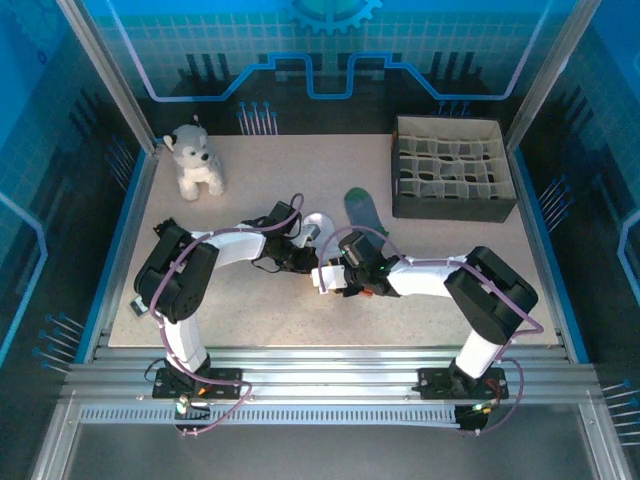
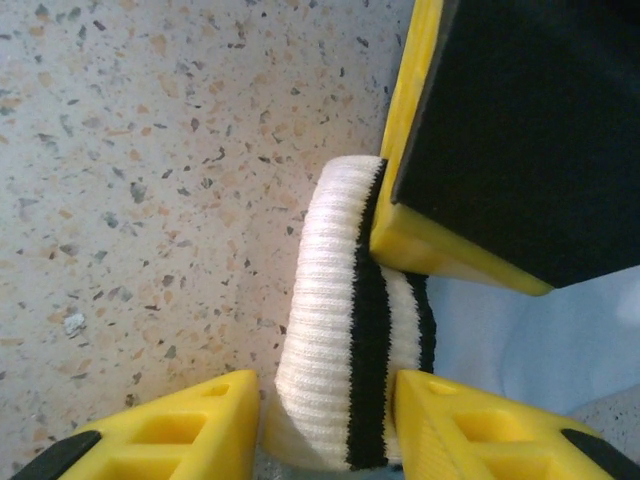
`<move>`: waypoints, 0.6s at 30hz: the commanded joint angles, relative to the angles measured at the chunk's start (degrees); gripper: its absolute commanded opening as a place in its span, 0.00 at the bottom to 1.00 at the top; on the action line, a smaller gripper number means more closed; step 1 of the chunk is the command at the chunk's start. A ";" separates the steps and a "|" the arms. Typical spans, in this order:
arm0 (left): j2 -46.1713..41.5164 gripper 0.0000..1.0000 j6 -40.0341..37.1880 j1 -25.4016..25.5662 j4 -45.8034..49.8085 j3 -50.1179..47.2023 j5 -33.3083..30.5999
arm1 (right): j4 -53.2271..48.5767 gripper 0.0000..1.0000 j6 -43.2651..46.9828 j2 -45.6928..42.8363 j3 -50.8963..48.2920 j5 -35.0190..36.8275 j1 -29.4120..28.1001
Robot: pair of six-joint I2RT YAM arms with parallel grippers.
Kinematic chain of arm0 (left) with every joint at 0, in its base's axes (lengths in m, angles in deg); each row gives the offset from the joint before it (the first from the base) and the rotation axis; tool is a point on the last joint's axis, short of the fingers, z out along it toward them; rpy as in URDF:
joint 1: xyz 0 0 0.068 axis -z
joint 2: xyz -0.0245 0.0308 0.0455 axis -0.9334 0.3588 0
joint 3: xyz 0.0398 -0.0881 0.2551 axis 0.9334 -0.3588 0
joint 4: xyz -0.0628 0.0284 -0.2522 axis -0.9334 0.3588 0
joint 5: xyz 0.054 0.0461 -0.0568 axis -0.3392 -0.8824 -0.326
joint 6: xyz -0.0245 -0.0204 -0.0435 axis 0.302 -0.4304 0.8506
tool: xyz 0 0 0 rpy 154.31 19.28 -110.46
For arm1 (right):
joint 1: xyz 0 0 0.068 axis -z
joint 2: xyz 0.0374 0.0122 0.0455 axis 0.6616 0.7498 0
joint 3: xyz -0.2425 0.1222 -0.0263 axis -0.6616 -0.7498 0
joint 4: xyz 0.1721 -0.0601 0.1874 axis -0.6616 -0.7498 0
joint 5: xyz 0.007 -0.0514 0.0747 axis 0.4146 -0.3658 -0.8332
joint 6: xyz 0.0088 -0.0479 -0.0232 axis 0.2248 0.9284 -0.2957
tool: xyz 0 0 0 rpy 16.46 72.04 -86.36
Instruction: Roll the socks
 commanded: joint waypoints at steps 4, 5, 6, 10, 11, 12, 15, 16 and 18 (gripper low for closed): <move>2.53 0.06 -1.14 -0.11 5.25 -0.77 -0.27 | -3.19 0.41 0.83 3.20 2.39 3.46 1.03; 2.52 0.06 -1.07 -0.11 5.31 -0.78 -0.14 | -3.43 0.40 0.83 3.70 2.76 4.39 1.03; 2.53 0.06 -1.14 -0.11 5.25 -0.78 -0.02 | -3.92 0.40 0.88 4.36 3.30 5.29 0.91; 2.27 0.06 -1.09 -0.11 5.28 -1.00 0.29 | -5.91 0.36 0.43 5.33 4.89 7.00 0.88; 2.18 0.06 -1.09 -0.19 5.32 -1.04 0.36 | -6.83 0.34 0.15 5.35 5.02 6.97 0.90; 2.05 0.06 -1.10 -0.20 5.30 -1.13 0.48 | -7.97 0.30 -0.27 5.43 5.02 6.80 0.90; 1.37 0.06 -1.05 -0.30 4.82 -1.67 0.78 | -12.31 0.10 -1.35 5.45 8.49 6.33 0.86; 1.01 0.06 -0.92 -0.41 4.34 -2.04 0.83 | -13.93 0.05 -1.49 5.05 8.91 5.52 0.86; -0.19 0.08 -0.76 -0.63 2.56 -3.32 0.99 | -17.54 0.00 -1.95 3.24 9.57 2.19 0.86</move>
